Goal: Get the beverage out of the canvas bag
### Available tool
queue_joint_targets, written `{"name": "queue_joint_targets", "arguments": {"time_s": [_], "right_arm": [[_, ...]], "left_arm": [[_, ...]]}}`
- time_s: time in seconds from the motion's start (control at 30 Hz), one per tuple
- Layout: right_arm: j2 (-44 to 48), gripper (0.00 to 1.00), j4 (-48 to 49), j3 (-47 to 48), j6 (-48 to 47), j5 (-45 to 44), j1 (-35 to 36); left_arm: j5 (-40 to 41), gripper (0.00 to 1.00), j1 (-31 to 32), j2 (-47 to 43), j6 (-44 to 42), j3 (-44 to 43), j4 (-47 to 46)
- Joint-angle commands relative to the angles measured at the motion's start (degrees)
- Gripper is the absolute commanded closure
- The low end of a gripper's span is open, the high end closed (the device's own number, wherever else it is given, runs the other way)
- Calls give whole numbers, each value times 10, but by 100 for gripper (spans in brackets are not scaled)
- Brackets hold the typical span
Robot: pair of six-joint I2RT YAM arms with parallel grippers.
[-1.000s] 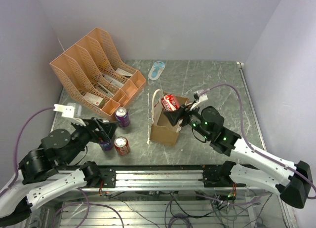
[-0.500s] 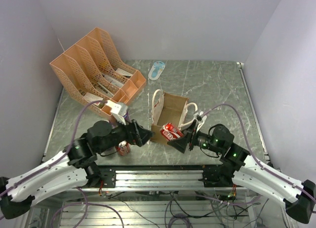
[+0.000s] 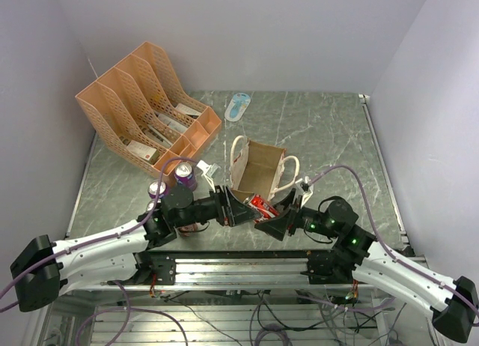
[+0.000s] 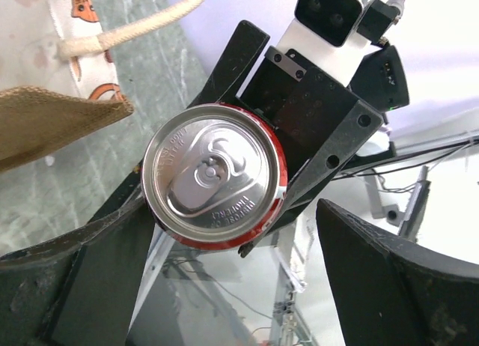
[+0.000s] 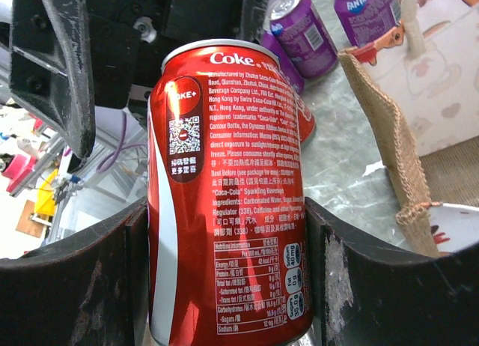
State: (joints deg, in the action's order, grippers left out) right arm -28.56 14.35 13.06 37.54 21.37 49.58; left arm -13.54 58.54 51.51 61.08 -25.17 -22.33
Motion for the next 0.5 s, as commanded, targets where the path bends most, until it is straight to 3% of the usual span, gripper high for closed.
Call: {"name": "queue_joint_targets", "arguments": {"time_s": [0.0, 0.17, 0.47], "right_arm": [[-2, 100, 96, 5, 4, 26, -1], [-19, 100, 124, 1, -5, 55, 0], [-42, 100, 81, 19, -65, 48, 0]], "left_arm": [[-18, 3, 13, 18, 58, 9, -123], [-1, 0, 27, 36, 54, -10, -94], [45, 8, 47, 47, 44, -38, -31]]}}
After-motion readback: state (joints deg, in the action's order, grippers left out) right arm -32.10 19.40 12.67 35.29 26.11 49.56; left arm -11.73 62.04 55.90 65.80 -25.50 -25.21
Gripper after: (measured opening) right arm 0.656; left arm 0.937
